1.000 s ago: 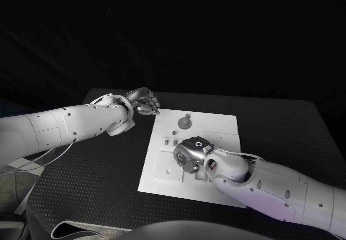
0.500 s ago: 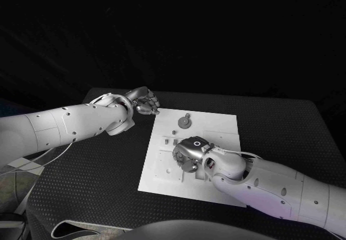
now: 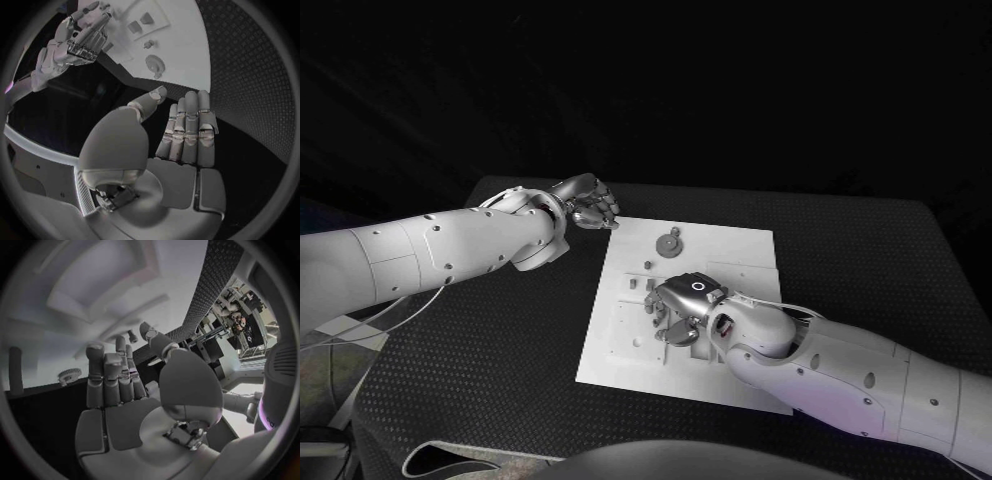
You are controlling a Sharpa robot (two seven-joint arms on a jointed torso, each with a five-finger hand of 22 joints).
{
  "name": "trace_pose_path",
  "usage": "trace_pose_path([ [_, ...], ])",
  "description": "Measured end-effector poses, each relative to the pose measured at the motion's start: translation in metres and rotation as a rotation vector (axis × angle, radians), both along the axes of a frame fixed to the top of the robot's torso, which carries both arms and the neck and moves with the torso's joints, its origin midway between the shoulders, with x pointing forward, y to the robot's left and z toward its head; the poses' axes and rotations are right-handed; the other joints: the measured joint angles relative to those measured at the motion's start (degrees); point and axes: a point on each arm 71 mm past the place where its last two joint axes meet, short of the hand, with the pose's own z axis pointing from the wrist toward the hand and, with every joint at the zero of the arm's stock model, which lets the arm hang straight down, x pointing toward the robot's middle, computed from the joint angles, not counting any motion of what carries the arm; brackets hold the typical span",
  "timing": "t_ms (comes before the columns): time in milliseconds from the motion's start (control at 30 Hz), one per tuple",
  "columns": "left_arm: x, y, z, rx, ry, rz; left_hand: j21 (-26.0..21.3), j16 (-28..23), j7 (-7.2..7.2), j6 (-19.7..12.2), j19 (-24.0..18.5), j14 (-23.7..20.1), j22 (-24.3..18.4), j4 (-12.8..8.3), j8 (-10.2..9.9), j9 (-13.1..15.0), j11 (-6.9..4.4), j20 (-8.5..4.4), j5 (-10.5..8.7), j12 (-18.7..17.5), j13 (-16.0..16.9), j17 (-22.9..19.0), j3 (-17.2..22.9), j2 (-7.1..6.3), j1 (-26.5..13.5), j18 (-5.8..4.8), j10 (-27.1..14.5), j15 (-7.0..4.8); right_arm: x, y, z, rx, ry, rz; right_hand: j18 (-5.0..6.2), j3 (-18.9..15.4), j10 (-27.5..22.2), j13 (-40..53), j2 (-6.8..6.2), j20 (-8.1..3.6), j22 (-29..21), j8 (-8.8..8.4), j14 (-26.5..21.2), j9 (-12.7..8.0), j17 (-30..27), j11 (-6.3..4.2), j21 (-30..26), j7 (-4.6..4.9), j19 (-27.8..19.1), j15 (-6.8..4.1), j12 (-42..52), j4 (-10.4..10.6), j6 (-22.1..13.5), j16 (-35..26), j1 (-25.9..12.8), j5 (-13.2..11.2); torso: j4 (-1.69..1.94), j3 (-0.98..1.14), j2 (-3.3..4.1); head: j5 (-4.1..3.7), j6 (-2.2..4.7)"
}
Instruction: Assemble the parts on the task board
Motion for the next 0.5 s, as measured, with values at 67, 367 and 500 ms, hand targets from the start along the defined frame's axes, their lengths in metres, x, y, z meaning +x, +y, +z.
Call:
trace_pose_path([
  [67, 0.000, 0.000, 0.000, 0.000, 0.000, 0.000, 0.0, 0.0, 0.00, 0.0, 0.0, 0.0, 0.0, 0.0, 0.0, 0.0, 0.00, 0.00, 0.00, 0.0, 0.0, 0.0, 0.0, 0.00, 0.0, 0.00, 0.0, 0.00, 0.000, -0.001, 0.000, 0.004, 0.001, -0.002, -0.24, -0.2, -0.7, -0.3, -0.16, 0.09, 0.0, 0.00, -0.3, -0.1, 0.1, 0.42, 0.0, 0.24, -0.1, 0.27, 0.0, 0.1, -0.4, 0.0, -0.2, 0.0, 0.00, 0.00, -0.01, -0.03, 0.01],
  [367, 0.000, 0.002, 0.000, 0.001, 0.000, 0.003, 0.0, 0.0, 0.00, 0.0, 0.0, 0.0, 0.0, 0.0, 0.0, 0.0, 0.00, 0.00, 0.00, 0.0, 0.0, 0.0, 0.0, 0.00, 0.0, 0.00, 0.0, 0.00, -0.003, -0.013, 0.002, 0.022, 0.002, -0.018, -0.66, -0.6, -1.5, -0.6, -0.85, 0.29, 0.0, 0.00, -0.5, -0.2, 0.2, 0.91, -0.2, 0.80, -0.3, 0.52, -0.2, 0.2, -1.4, 0.0, -0.4, 0.0, -0.01, 0.00, -0.01, -0.14, 0.12],
  [500, 0.000, 0.004, 0.000, 0.002, 0.000, 0.007, 0.0, 0.0, 0.00, 0.0, 0.0, 0.0, 0.0, 0.1, 0.0, 0.0, -0.01, 0.00, 0.00, 0.0, 0.0, 0.0, 0.1, 0.00, 0.0, 0.00, 0.0, 0.00, -0.003, -0.022, 0.011, 0.047, -0.011, -0.039, -0.66, -0.9, -1.5, -0.6, -1.28, 0.29, 0.0, 0.00, -0.5, -0.2, 0.3, 0.92, -0.2, 0.80, -0.3, 0.52, -0.2, 0.2, -1.4, 0.0, -0.8, 0.0, -0.06, 0.00, -0.03, -0.35, 0.20],
])
